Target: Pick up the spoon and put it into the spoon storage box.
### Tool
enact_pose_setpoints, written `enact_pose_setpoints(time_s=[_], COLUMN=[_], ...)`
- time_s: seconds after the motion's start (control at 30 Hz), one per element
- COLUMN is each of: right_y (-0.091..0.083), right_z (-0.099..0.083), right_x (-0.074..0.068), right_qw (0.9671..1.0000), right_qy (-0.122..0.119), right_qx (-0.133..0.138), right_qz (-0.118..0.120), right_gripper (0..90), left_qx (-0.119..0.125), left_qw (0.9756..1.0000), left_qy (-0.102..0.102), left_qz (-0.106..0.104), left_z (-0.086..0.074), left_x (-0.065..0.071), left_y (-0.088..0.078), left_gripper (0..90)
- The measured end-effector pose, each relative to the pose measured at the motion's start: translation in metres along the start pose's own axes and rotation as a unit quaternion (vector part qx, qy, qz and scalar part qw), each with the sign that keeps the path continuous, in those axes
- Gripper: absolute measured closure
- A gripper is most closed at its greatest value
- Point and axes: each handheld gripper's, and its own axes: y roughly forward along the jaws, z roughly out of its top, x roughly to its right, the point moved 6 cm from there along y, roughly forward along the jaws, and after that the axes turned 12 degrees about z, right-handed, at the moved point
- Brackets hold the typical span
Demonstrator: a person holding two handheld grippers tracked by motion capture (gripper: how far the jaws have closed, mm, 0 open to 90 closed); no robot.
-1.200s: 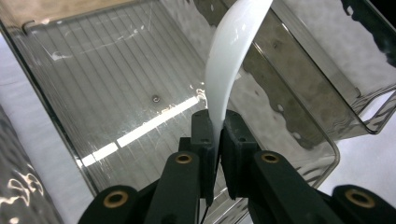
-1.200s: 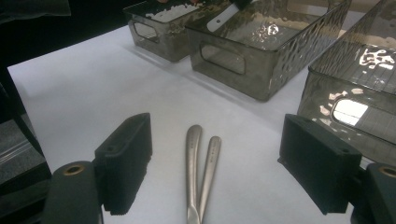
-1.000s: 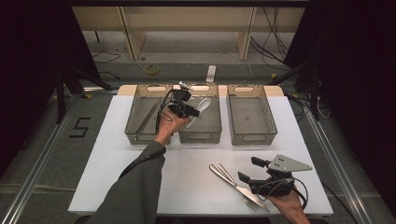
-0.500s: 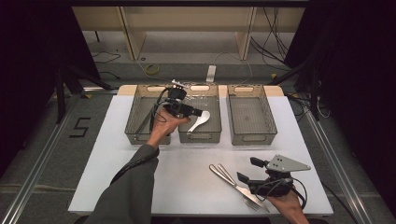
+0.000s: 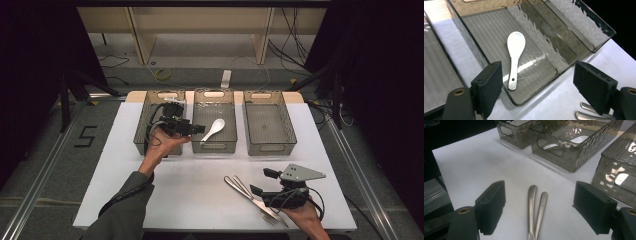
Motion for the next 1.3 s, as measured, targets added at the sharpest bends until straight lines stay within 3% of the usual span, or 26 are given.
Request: enact_pose_setpoints(time_s=[0.3, 0.5, 0.67, 0.7, 0.77, 0.97, 1.3], right_y=[0.006, 0.018, 0.028, 0.029, 0.032, 0.039, 0.046], right_z=[0.005, 0.01, 0.011, 0.011, 0.011, 0.012, 0.013], right_x=[0.008, 0.013, 0.014, 0.013, 0.013, 0.012, 0.011], right_qw=[0.9994, 0.9982, 0.9966, 0.9961, 0.9954, 0.9936, 0.9911], right_qy=[-0.008, -0.018, -0.025, -0.027, -0.031, -0.038, -0.044], right_qx=[-0.026, -0.047, -0.065, -0.069, -0.075, -0.087, -0.104], right_qz=[0.02, 0.033, 0.044, 0.047, 0.05, 0.061, 0.07], right_gripper=[29.1, 32.5, 35.3, 35.7, 37.1, 43.4, 54.2], left_qx=[0.028, 0.035, 0.036, 0.032, 0.031, 0.024, 0.049], left_qw=[0.9996, 0.9992, 0.9991, 0.9992, 0.9992, 0.9993, 0.9985], left_qy=[0.005, 0.021, 0.012, 0.021, 0.025, 0.027, 0.024], left_qz=[-0.008, -0.003, -0.021, -0.008, -0.003, -0.004, -0.004], left_z=[-0.016, -0.027, -0.038, -0.043, -0.046, -0.065, -0.089], left_x=[-0.002, -0.005, -0.007, -0.007, -0.008, -0.005, -0.002], left_y=[-0.02, -0.029, -0.037, -0.039, -0.04, -0.044, -0.058], left_gripper=[20.5, 19.6, 19.5, 19.5, 19.4, 18.2, 18.2])
